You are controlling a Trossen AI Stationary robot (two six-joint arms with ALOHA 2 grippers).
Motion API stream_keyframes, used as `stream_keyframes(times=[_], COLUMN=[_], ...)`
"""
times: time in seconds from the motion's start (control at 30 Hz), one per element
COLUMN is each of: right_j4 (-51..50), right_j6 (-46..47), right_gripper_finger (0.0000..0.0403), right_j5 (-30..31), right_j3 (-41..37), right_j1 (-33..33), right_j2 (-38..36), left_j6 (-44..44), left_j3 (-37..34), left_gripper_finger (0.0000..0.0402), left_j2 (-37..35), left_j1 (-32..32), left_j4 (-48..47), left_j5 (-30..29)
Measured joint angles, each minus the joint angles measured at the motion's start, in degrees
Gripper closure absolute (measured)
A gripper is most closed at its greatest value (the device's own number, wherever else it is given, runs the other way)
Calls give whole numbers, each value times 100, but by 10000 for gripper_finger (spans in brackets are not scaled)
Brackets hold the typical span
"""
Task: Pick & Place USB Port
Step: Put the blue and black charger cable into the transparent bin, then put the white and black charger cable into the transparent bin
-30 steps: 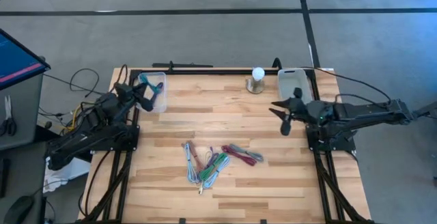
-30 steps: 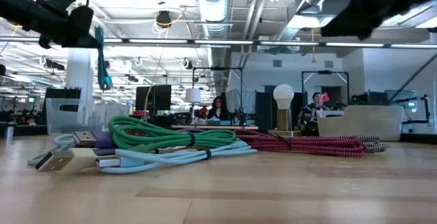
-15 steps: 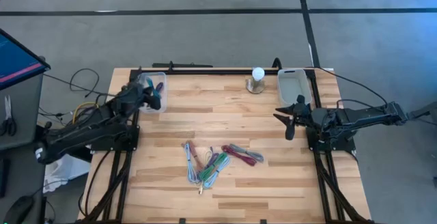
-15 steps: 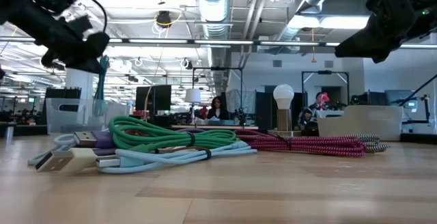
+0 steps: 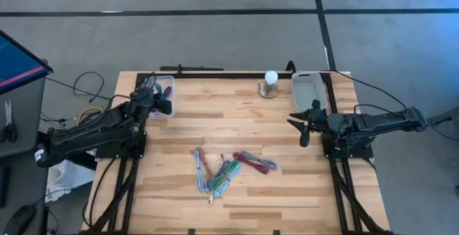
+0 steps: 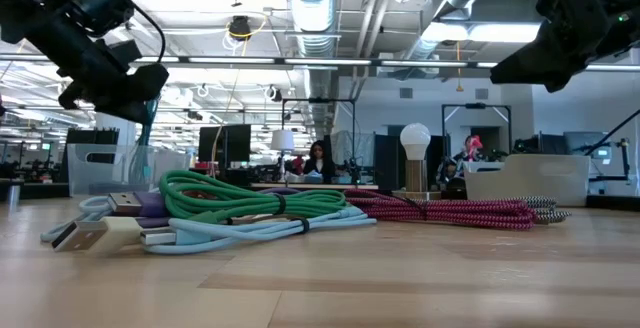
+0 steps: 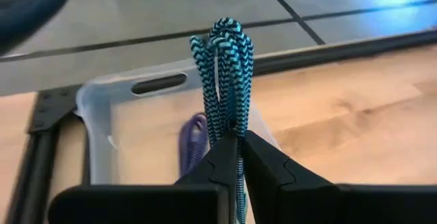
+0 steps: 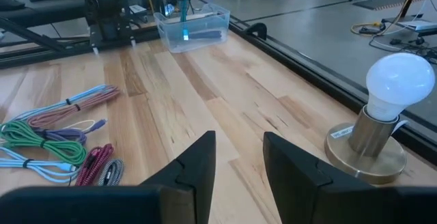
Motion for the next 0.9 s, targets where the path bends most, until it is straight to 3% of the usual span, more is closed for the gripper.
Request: stream_keyframes(times=[0.17,0.47,0.63,0.73,0.9], right_j4=[0,2,31,57,71], right_j6=[0,0,-33,-160,-196], right_gripper_finger=[287,287,287,287,287], right_j5=[-2,-2,-2,-4,-4], right_j3=[0,0,0,0,-1], right_j1=[0,0,0,-27,-102], right_j2=[0,0,2,0,2], left_j6=[-1,19,205,872,1697], left_j3=[0,0,0,0,2], left_gripper_finger=[351,303,285,285,297], left_j2=[0,0,0,0,0], left_j1=[0,-4,-4,-40,-102], left_j4=[8,63,540,1204,2275], left_j5=[-435,-445,-427,28,1474])
